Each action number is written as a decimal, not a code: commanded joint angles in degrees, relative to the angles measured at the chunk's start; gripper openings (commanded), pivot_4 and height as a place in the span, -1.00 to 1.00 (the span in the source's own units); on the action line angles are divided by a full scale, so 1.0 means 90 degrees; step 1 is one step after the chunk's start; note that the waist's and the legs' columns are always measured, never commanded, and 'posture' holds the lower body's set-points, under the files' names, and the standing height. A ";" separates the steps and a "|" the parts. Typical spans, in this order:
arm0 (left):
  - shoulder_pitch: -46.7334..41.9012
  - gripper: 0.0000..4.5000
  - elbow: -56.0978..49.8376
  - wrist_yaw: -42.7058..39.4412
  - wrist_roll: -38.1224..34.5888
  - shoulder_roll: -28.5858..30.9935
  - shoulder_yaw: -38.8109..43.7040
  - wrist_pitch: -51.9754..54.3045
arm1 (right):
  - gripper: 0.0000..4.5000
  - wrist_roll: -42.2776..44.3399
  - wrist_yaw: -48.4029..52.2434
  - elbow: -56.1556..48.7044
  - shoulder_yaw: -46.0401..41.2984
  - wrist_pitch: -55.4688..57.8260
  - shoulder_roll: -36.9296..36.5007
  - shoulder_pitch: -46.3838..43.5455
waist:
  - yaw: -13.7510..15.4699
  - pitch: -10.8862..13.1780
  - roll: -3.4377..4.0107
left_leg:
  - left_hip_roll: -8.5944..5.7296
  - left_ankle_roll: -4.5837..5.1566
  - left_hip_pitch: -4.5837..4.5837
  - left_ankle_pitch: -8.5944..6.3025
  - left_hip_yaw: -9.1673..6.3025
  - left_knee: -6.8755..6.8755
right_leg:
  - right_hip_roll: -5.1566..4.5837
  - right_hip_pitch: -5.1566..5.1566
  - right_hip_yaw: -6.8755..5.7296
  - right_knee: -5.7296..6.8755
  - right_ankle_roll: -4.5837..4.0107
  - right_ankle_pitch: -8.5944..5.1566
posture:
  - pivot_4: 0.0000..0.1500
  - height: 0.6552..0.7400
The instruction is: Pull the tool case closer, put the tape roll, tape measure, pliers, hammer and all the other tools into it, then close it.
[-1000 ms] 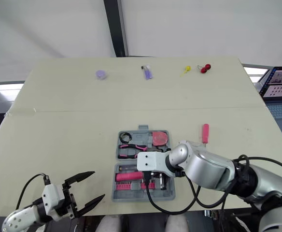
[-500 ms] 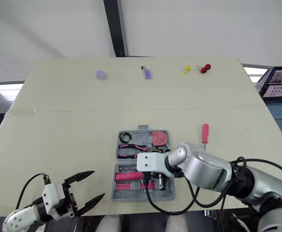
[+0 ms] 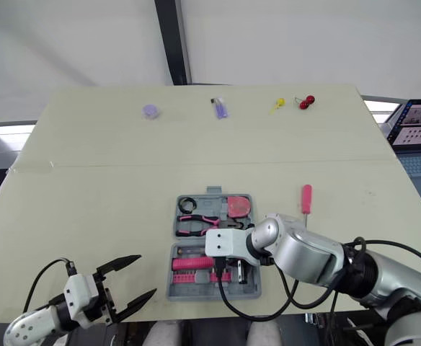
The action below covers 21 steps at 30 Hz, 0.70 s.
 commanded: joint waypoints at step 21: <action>-0.0172 1.00 0.0078 0.0034 0.0033 0.0032 -0.0086 -0.0112 | 0.74 0.0258 -0.0011 0.0275 -0.1774 -0.2142 0.0451 0.1015 | 0.0005 -0.0003 -0.0005 | 0.0000 0.0000 0.0003 0.0000 0.0002 -0.0004 | 0.0000 0.0002 -0.0001 -0.0003 0.0000 0.0000 | 1.00 1.00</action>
